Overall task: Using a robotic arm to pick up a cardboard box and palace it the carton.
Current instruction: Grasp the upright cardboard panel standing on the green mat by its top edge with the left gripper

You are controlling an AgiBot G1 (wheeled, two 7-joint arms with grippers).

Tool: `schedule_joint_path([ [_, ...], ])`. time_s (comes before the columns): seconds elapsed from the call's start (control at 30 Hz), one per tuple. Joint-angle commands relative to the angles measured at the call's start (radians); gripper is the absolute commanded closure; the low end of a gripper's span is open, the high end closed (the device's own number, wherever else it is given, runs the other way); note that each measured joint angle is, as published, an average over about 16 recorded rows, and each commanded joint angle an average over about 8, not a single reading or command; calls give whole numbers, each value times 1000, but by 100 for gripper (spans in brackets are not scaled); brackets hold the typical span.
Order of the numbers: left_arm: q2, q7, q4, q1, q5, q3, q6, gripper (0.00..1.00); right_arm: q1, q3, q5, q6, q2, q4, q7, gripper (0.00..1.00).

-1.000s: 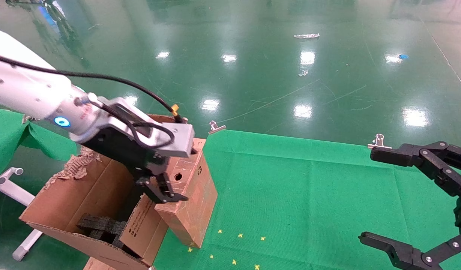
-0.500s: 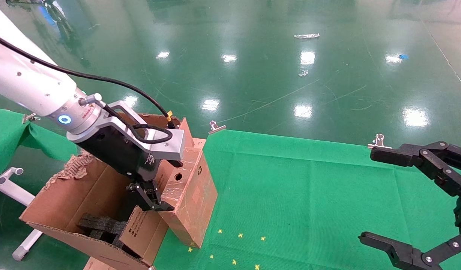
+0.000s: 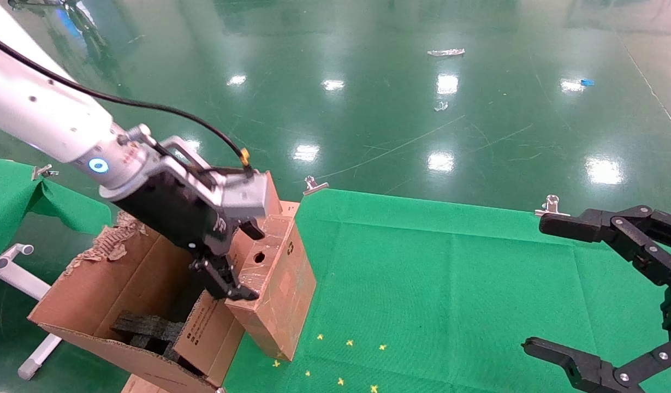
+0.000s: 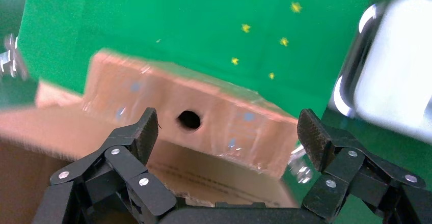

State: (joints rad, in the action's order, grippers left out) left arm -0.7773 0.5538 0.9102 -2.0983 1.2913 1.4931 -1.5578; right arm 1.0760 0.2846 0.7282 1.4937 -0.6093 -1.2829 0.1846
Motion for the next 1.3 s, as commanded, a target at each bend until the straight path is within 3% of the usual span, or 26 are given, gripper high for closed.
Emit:
schedule_joint_path([
  [0.03, 8, 37, -40, -3, -18, -1, 9, 0, 0, 0, 0, 0, 0, 0, 0, 0],
  [0.23, 2, 300, -184, 31, -91, 8, 3, 0, 0, 1, 0, 0, 0, 0, 0, 0],
  [0.5, -14, 549, -214, 37, -55, 50, 49, 0, 0, 1, -1, 0, 0, 0, -1, 0],
  [0.97, 27, 704, -20, 57, -51, 47, 155, 0, 0, 2, -1, -1, 1, 0, -1, 0],
  [1.3, 14, 782, 103, 56, 29, 78, 198, 0, 1, 3, -2, -1, 1, 0, -1, 0],
])
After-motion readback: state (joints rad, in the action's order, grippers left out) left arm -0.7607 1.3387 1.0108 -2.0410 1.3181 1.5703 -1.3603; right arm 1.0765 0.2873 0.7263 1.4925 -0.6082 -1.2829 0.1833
